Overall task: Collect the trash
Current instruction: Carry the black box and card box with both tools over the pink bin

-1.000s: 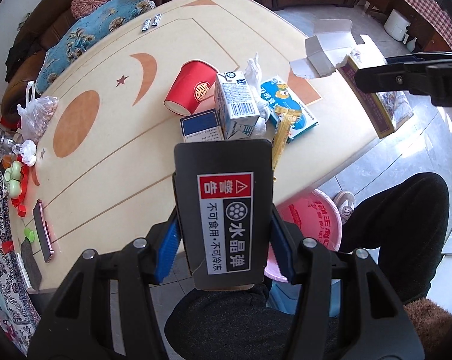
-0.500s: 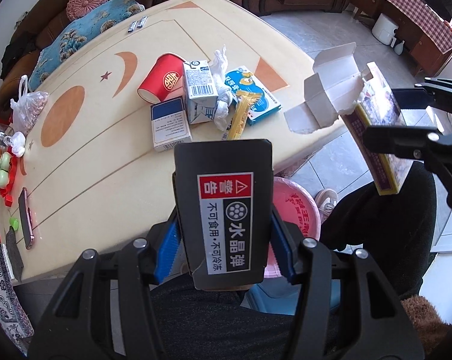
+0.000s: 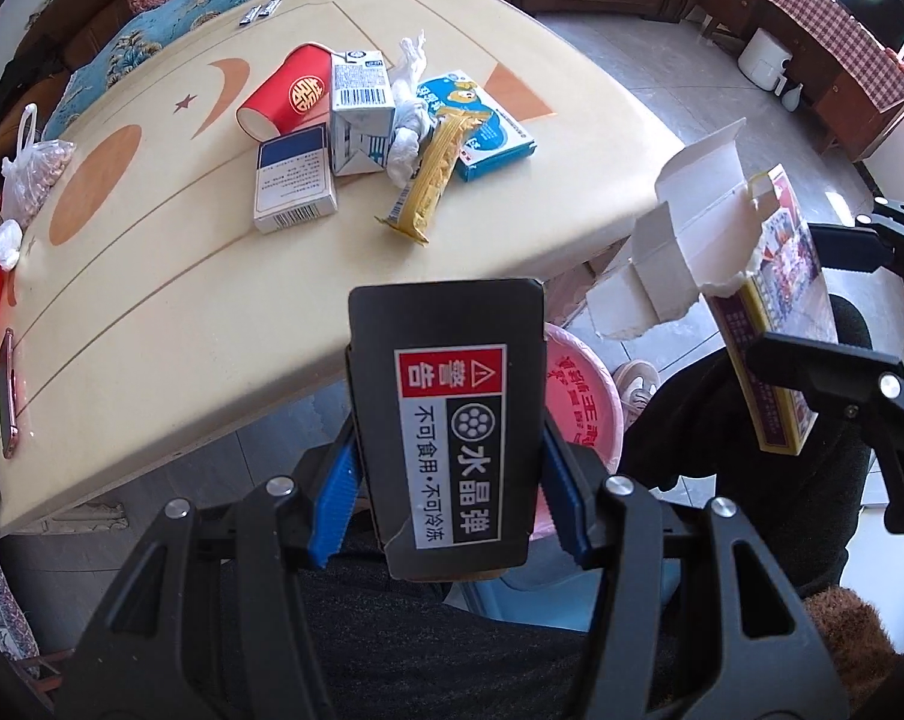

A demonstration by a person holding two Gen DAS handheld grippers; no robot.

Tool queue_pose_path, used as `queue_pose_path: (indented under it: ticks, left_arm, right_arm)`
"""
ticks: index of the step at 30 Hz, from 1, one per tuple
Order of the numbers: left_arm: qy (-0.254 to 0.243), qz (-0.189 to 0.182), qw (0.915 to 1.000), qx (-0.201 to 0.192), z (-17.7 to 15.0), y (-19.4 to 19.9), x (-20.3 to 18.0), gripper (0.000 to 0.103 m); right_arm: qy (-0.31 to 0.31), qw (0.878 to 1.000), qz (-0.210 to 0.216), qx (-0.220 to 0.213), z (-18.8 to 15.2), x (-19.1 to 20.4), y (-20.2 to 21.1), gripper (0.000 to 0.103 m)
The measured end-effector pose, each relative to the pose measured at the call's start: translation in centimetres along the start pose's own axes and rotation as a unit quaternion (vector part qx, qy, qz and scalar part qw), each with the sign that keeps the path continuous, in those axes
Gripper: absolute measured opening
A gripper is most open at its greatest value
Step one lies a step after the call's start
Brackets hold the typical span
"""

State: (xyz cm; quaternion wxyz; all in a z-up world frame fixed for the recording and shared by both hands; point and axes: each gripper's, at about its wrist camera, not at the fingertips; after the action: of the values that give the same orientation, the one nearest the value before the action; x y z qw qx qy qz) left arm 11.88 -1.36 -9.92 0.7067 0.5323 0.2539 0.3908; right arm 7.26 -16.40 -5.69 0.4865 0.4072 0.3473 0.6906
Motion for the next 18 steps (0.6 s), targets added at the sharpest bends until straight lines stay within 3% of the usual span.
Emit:
queue_pose_path:
  ticks: [18]
  left_arm:
    - [0.030,-0.016,0.9994,-0.001,-4.7,-5.6,-2.7,0.054]
  right_arm:
    - [0.000,0.999,-0.025,0.020,-5.6,-0.4,-6.2,0.062]
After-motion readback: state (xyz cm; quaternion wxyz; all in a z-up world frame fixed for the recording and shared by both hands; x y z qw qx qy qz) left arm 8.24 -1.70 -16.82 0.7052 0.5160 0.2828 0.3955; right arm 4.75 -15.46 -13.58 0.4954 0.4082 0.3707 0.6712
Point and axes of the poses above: each gripper's, at about its wrist camera, not at the fingertips, and y roughly against the way its jaws point, x to its left, z to its top, and after that the axes turned 3 degrees about z, right-handed
